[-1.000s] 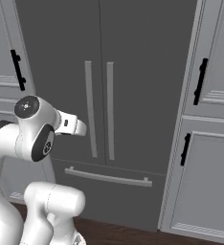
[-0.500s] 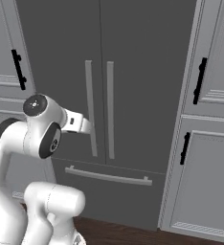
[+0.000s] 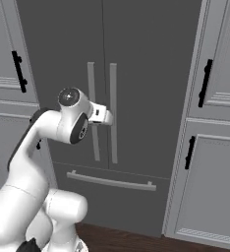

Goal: Take the strawberry from the fridge and place it on top of the pancake, located on the dining counter.

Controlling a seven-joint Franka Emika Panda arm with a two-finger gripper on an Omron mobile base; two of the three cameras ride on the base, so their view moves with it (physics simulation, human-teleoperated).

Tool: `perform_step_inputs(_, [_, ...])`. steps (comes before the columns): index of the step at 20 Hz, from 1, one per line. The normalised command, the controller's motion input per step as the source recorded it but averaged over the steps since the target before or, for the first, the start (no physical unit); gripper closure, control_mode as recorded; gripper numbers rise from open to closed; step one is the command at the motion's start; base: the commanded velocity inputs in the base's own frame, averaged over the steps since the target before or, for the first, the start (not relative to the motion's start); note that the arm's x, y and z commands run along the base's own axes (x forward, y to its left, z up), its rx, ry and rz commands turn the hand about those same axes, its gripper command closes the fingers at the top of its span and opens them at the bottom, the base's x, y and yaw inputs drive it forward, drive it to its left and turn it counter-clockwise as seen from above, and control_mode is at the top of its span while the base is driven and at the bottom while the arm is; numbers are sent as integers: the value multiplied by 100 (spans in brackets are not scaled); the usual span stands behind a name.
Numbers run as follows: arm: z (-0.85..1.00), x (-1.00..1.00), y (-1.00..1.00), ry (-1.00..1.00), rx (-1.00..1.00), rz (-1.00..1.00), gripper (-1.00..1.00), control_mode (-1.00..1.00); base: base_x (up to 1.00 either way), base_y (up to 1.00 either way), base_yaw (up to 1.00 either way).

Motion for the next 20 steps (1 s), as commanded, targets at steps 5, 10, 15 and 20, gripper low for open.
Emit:
perform_step_inputs(5, [-3,85,-47,6,0,0,-100,-100,0,0,0])
perform_step_inputs(10, [-14,61,-10,1,0,0,-100,-100,0,0,0])
perform_step_inputs(15, [-39,56,0,0,0,0,-100,-100,0,0,0])
perform_step_inputs(20, [-35,66,-1,2,0,0,-100,-100,0,0,0])
